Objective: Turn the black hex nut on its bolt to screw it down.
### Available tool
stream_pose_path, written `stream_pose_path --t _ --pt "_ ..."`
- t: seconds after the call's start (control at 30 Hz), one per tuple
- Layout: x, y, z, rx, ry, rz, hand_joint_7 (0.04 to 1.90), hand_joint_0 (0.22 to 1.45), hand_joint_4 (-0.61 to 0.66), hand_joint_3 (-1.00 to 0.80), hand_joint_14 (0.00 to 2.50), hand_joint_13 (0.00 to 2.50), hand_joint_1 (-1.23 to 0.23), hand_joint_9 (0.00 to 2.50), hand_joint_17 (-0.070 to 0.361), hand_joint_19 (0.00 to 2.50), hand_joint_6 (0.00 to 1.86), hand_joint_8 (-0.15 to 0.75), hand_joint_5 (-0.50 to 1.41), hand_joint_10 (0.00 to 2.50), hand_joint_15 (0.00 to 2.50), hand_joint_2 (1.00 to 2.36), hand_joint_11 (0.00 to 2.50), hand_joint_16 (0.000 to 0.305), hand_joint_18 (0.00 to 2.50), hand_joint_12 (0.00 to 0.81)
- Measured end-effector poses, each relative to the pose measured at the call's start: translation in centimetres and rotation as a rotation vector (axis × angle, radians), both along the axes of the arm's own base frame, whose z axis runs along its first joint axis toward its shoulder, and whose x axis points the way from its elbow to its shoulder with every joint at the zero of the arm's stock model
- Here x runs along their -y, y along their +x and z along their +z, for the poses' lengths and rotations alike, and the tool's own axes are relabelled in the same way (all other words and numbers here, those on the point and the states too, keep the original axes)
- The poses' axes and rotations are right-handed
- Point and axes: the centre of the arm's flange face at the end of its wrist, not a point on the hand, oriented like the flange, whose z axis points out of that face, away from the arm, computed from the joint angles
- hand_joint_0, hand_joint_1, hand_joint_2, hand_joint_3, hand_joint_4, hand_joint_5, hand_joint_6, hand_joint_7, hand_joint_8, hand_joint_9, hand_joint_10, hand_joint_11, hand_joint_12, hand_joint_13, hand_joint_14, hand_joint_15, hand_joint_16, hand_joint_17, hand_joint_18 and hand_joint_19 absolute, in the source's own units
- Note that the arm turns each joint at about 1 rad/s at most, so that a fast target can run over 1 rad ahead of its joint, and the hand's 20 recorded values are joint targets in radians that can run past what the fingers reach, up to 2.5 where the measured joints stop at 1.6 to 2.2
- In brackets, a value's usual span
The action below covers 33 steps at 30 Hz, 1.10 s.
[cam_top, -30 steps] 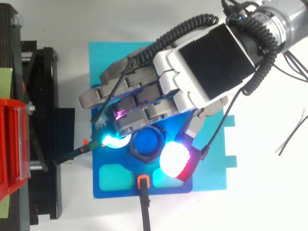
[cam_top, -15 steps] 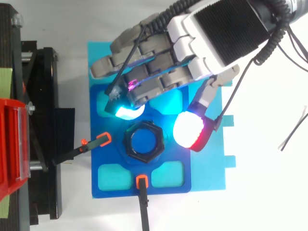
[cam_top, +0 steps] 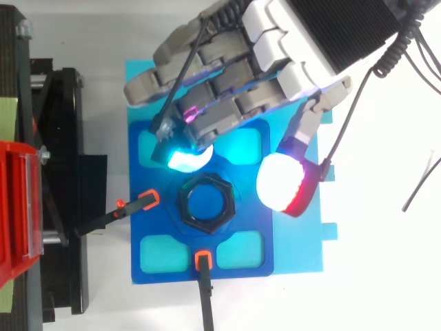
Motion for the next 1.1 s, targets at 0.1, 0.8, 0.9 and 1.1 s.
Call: stream_pose_path --t 0.1,0.8,0.9,1.1 --pt "-0.9 0.5 0.6 -0.004 0.023 0.023 1.16 0.53 0.24 -0.50 0.00 0.38 -0.17 0.76 0.107 0.53 0.50 0.296 -0.05 0.01 0.09 1.00 0.33 0.047 0.42 0.295" --pt "-7.8 2.3 0.7 -0.039 0.042 0.060 1.13 0.53 0.25 -0.50 0.00 0.38 -0.20 0.76 0.107 0.53 0.50 0.297 -0.06 0.01 0.09 1.00 0.33 0.047 0.44 0.295" --pt "-8.2 2.4 0.6 -0.041 0.037 0.053 1.13 0.53 0.24 -0.50 0.00 0.38 -0.20 0.77 0.106 0.52 0.50 0.297 -0.06 0.01 0.09 1.00 0.32 0.047 0.44 0.295" --pt "-8.6 2.1 -0.2 -0.038 0.014 0.044 1.13 0.53 0.24 -0.50 0.00 0.38 -0.20 0.76 0.106 0.52 0.50 0.296 -0.06 0.01 0.09 1.00 0.33 0.047 0.43 0.296"
